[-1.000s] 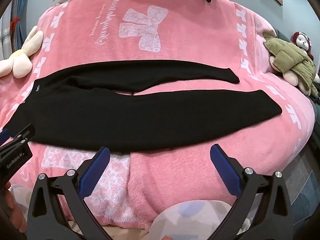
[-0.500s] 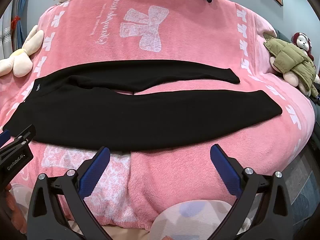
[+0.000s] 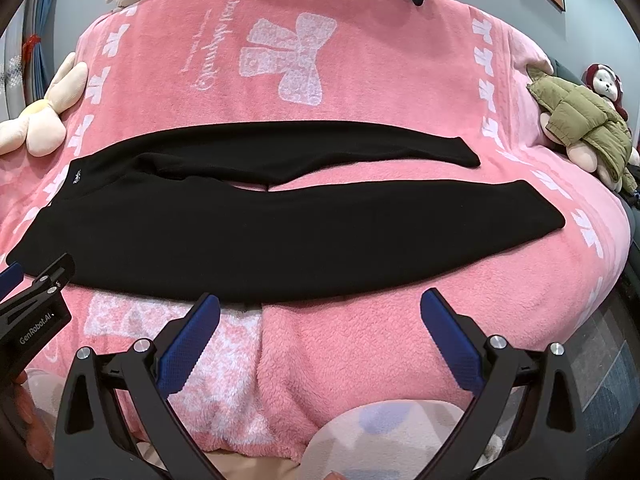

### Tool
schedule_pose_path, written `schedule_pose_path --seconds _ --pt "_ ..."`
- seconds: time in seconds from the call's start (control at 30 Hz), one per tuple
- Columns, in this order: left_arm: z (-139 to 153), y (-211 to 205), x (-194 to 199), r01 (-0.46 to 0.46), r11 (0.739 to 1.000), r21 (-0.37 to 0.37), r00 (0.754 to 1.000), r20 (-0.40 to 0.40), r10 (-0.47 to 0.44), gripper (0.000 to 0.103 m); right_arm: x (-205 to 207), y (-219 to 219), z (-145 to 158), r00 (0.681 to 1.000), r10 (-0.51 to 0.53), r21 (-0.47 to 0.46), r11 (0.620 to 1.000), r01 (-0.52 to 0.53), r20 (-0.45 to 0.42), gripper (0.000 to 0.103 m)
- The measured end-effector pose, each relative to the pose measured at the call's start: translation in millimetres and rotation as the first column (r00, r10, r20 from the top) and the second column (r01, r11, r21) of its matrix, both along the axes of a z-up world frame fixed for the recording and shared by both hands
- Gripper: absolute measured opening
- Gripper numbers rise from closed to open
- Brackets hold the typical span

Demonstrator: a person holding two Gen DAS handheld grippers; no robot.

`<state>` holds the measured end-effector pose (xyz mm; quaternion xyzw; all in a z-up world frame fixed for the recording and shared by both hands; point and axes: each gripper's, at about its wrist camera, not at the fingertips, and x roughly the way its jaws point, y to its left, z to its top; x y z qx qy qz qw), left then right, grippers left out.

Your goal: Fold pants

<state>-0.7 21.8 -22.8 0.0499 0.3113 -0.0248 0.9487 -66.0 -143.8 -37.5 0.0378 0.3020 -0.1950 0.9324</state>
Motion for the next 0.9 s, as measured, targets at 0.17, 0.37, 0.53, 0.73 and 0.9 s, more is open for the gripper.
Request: schedule_pose_path --seconds 0.17,0.37,0.53,0.73,0.9 --pt "-1 5 -4 0.003 1.0 0.001 1.0 0.0 -0.003 0.08 -2 0 -1 1.0 0.0 0.001 1.0 0.0 0.005 0.098" --pt "2 -3 2 -0.001 1.0 -0.004 1.0 -0.002 0.001 0.08 -3 0 -1 1.0 0.0 0.0 1.0 0.0 0.005 0.098" --pt "0 0 -1 0.001 1.0 -0.001 1.0 -0.003 -0.001 0.08 -3 -1 -1 1.0 0.001 0.001 1.0 -0.001 0.004 0.098" --pt "0 -6 -1 -0.011 1.0 0.007 1.0 -0.002 0.011 0.08 -2 0 -1 1.0 0.0 0.001 1.0 0.0 0.004 0.098" --pt "0 -6 0 -0.009 1.0 0.002 1.0 -0.003 0.009 0.08 -2 0 -1 1.0 0.0 0.002 1.0 0.0 0.004 0.098"
